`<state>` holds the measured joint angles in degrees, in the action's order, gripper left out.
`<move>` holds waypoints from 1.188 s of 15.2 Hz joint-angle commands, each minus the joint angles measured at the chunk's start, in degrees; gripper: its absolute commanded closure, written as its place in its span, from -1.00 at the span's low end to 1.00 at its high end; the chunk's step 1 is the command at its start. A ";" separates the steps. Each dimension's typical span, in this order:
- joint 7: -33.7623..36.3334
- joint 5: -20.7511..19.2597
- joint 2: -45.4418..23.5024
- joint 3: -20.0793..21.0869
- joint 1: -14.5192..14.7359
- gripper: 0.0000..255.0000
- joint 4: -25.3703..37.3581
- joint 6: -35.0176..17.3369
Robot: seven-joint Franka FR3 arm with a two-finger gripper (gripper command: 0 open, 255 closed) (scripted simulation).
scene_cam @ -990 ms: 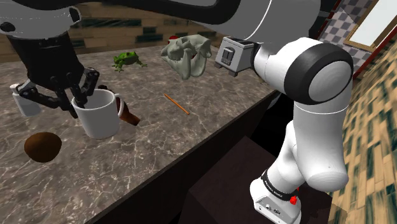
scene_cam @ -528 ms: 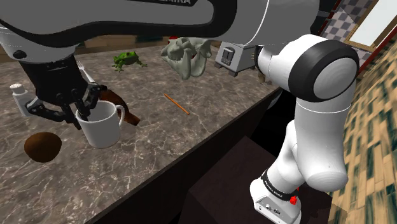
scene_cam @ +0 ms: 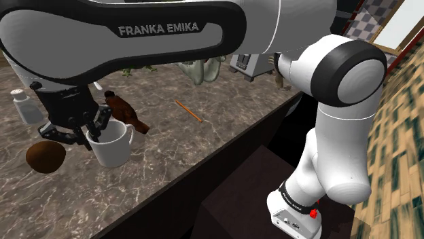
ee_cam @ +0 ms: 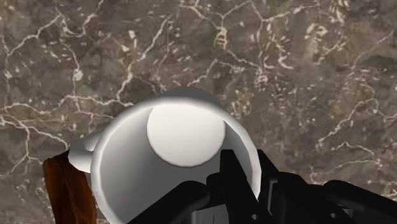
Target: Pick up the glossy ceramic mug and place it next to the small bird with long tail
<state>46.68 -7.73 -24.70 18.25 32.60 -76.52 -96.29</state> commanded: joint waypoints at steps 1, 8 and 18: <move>0.03 -0.06 -0.15 -0.06 -0.12 1.00 -1.35 -1.55; 0.10 -0.10 -0.19 -0.08 -0.25 1.00 -2.97 -3.19; -0.01 -0.16 -0.63 -0.01 0.18 -1.00 1.56 0.89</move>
<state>46.74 -7.98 -25.59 18.19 32.74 -75.95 -96.69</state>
